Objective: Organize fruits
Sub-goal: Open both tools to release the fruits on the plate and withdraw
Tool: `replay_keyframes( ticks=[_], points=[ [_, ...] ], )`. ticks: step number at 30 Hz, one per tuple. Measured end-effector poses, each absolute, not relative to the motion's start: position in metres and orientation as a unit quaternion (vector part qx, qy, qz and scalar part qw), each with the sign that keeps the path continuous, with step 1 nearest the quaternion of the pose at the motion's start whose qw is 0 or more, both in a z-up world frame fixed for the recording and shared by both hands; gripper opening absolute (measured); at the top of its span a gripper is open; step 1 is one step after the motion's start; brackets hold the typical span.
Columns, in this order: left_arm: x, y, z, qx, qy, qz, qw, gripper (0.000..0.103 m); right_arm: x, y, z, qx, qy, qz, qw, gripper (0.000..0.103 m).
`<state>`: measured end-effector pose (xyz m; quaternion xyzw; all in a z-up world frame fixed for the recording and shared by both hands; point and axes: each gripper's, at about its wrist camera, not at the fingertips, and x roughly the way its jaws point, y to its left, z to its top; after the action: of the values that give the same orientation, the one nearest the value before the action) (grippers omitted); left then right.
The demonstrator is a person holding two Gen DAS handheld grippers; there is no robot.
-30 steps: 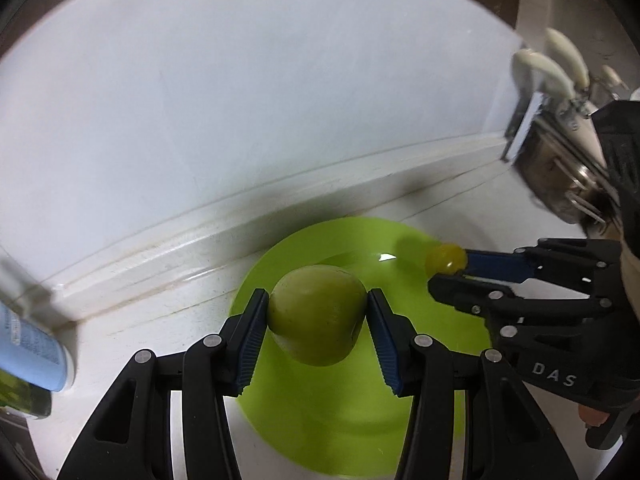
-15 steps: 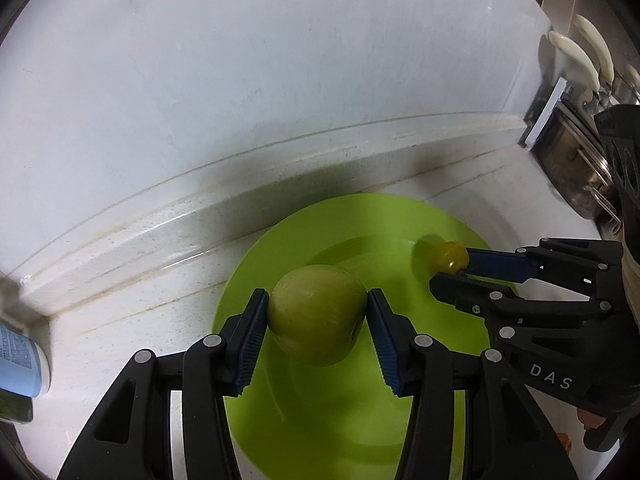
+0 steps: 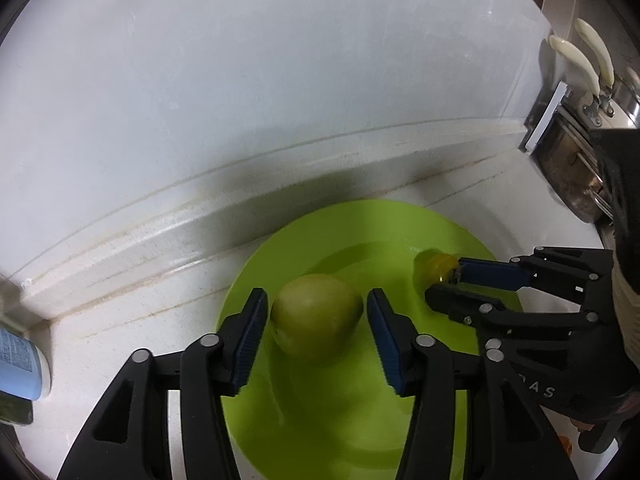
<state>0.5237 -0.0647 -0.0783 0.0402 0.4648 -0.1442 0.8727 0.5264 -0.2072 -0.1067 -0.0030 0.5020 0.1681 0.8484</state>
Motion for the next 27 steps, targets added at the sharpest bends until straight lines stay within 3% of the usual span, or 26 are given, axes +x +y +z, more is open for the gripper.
replay_keyframes(
  ticks=[2, 8, 14, 27],
  points=[
    [0.521, -0.064, -0.072, 0.040, 0.454, -0.138, 0.879, 0.064, 0.525, -0.208, -0.105, -0.001, 0.499, 0.170, 0.850, 0.045],
    [0.496, -0.052, -0.042, 0.046, 0.404, -0.099, 0.908, 0.080, 0.511, -0.208, -0.089, -0.009, 0.479, 0.163, 0.863, 0.049],
    [0.458, -0.035, -0.012, 0.037, 0.366, -0.073, 0.927, 0.090, 0.480, -0.212, -0.060, -0.026, 0.438, 0.133, 0.889, 0.063],
    [0.346, -0.029, 0.039, 0.043, 0.299, -0.056, 0.952, 0.095, 0.372, -0.225, 0.011, -0.015, 0.346, 0.087, 0.934, 0.072]
  ],
)
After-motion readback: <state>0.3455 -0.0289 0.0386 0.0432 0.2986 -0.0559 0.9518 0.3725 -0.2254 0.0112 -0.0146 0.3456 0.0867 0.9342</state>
